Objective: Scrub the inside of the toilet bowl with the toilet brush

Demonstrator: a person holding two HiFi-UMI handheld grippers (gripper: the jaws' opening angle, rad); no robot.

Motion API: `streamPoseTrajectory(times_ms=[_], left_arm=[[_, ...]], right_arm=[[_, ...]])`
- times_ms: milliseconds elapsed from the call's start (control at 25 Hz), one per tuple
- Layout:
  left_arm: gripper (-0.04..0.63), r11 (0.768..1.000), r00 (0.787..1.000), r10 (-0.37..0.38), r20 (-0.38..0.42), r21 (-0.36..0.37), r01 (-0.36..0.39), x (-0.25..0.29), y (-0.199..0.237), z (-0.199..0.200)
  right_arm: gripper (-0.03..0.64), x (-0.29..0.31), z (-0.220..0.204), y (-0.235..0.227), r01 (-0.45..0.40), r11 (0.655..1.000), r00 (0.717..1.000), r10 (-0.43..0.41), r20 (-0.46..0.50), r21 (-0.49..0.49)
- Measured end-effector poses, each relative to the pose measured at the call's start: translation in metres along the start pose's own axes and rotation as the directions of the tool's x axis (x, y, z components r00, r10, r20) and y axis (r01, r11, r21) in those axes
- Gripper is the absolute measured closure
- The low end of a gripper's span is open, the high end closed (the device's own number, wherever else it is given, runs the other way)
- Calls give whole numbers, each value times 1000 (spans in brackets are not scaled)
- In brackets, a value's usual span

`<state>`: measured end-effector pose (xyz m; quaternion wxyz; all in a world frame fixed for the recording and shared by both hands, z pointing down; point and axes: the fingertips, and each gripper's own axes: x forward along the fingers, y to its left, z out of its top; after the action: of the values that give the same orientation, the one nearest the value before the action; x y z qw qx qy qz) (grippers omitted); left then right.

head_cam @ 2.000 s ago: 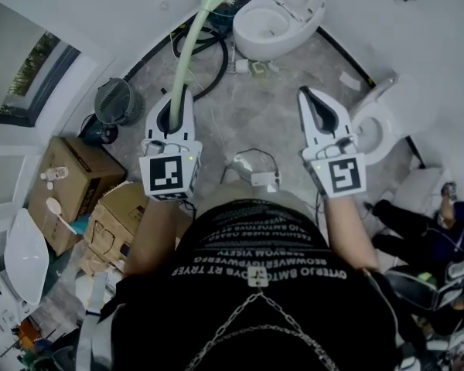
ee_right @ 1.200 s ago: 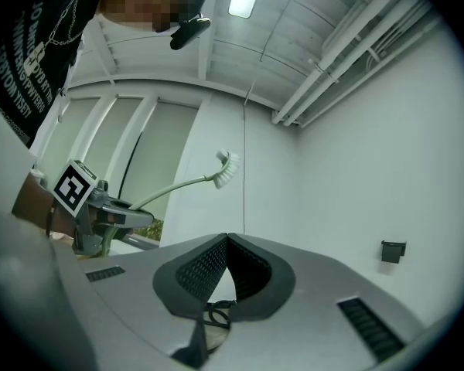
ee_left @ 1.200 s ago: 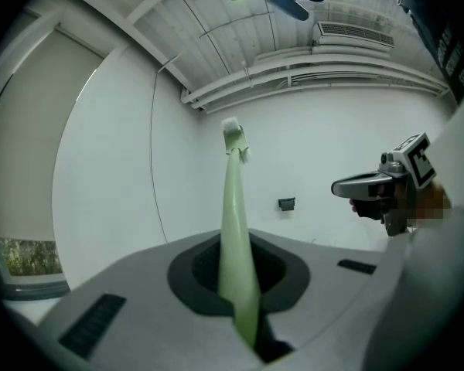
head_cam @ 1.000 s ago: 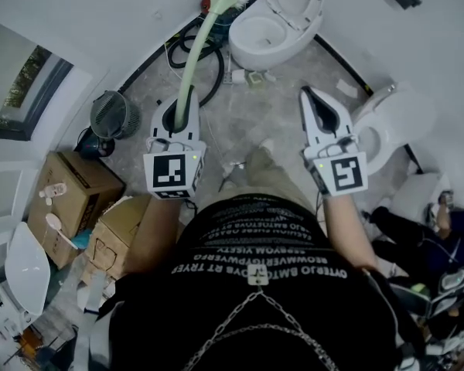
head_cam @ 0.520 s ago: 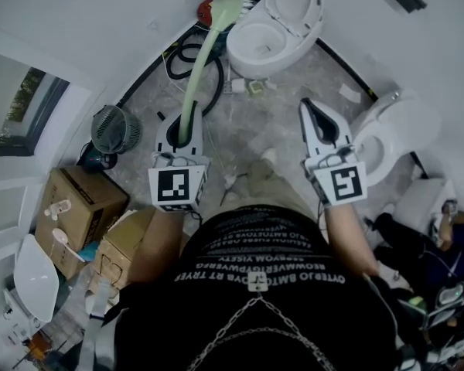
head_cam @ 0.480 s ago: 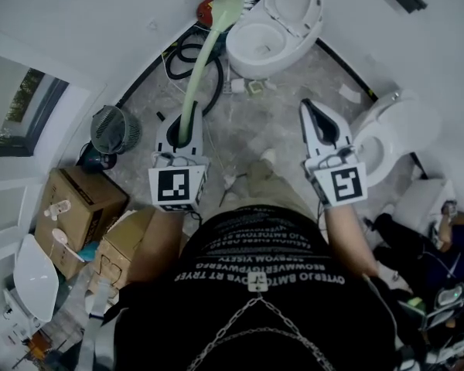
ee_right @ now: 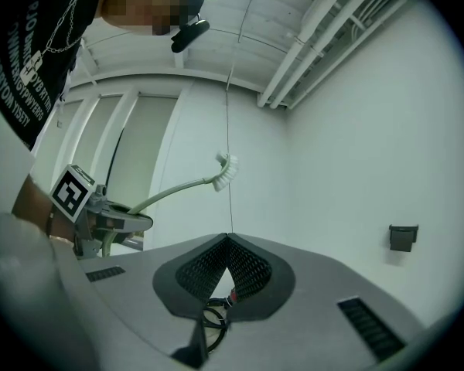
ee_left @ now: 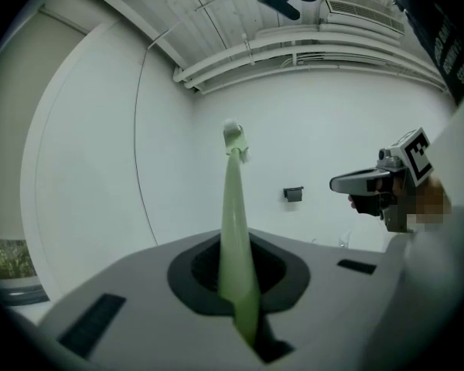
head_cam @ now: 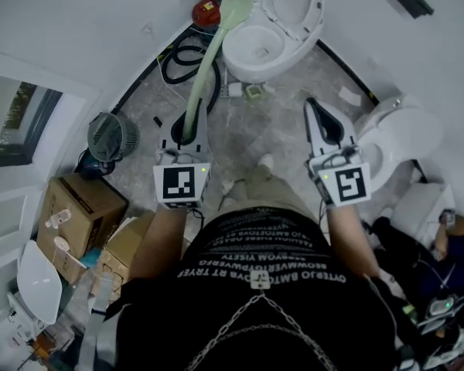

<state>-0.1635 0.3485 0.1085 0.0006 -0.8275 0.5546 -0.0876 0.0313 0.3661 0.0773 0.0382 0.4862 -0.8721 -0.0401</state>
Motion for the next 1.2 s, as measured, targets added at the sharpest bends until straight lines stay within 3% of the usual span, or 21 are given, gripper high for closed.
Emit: streamPoseTrajectory(times_ms=[280,440,800,1200], left_arm=[[594,1000,1000,15,4,-22,-15,41,4,9],[594,1000,1000,13,-29,16,-12,63,4,14],[594,998,999,46,-3,34,-46,120,-13,39],[594,992,993,120,-14,49,-119,132,0,41]], right_arm=[[614,31,0,-33,-23,1000,1000,23,-6,-5],[614,43,8,-53,-38,999,999,38,7,-10],[614,62,8,-111,-82,996,996,83,22,-17],[614,78,0,-142,-99,995,995,99,19,-3]])
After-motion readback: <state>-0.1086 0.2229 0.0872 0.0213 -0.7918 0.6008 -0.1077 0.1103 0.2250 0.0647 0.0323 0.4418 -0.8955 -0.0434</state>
